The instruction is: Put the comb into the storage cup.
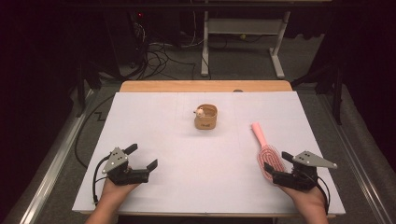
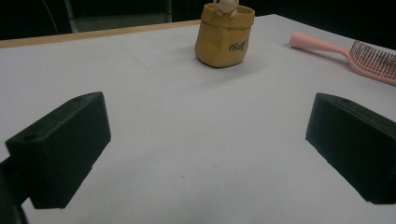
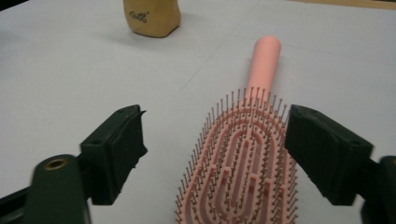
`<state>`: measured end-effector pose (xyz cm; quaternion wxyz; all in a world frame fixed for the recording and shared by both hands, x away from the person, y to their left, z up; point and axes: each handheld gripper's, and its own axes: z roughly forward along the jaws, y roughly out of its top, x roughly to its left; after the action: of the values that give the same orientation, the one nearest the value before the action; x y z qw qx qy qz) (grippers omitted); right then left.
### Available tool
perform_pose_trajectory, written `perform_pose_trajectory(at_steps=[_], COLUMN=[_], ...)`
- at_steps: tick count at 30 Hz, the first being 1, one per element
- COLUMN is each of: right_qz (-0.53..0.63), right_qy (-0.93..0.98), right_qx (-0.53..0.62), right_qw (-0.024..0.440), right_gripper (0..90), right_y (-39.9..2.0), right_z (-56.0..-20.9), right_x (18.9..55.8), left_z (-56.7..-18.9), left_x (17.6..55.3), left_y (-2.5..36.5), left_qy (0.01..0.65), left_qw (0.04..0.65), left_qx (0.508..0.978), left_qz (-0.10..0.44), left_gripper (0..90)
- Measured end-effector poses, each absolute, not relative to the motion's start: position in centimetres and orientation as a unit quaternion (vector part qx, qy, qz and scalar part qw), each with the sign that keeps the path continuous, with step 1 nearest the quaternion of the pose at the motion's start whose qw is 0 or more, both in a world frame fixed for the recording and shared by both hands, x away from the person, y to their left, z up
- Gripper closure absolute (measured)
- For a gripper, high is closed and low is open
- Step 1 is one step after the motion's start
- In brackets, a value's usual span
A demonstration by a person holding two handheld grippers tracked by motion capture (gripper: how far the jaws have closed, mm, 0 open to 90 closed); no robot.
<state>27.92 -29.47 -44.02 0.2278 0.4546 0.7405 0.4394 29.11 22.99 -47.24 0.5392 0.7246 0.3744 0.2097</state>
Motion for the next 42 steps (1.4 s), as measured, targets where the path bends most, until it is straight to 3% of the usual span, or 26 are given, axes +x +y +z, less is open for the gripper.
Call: perform_pose_trajectory(at_steps=[6,30,37,42], right_qz=[0.429,0.416,0.382,0.339], right_qy=[0.737,0.717,0.732,0.751], right_qx=[0.469,0.484,0.501,0.516], right_qw=[0.231,0.28,0.26,0.234], right_gripper=[0.1,0.0,0.0,0.0], right_y=[-29.5,-29.5,-29.1,-28.3], right_z=[-44.2,-44.2,-44.2,-44.0], right_x=[28.3,28.3,28.9,29.7], left_z=[-47.2,-45.6,-46.5,-46.5], left_x=[29.0,29.5,29.9,29.3], left_y=[22.9,24.1,24.3,23.7], left_qy=[0.373,0.392,0.395,0.362], left_qw=[0.538,0.534,0.518,0.519], left_qx=[0.726,0.716,0.731,0.744], left_qz=[0.209,0.218,0.203,0.217], left_gripper=[0.7,3.9,3.9,3.7])
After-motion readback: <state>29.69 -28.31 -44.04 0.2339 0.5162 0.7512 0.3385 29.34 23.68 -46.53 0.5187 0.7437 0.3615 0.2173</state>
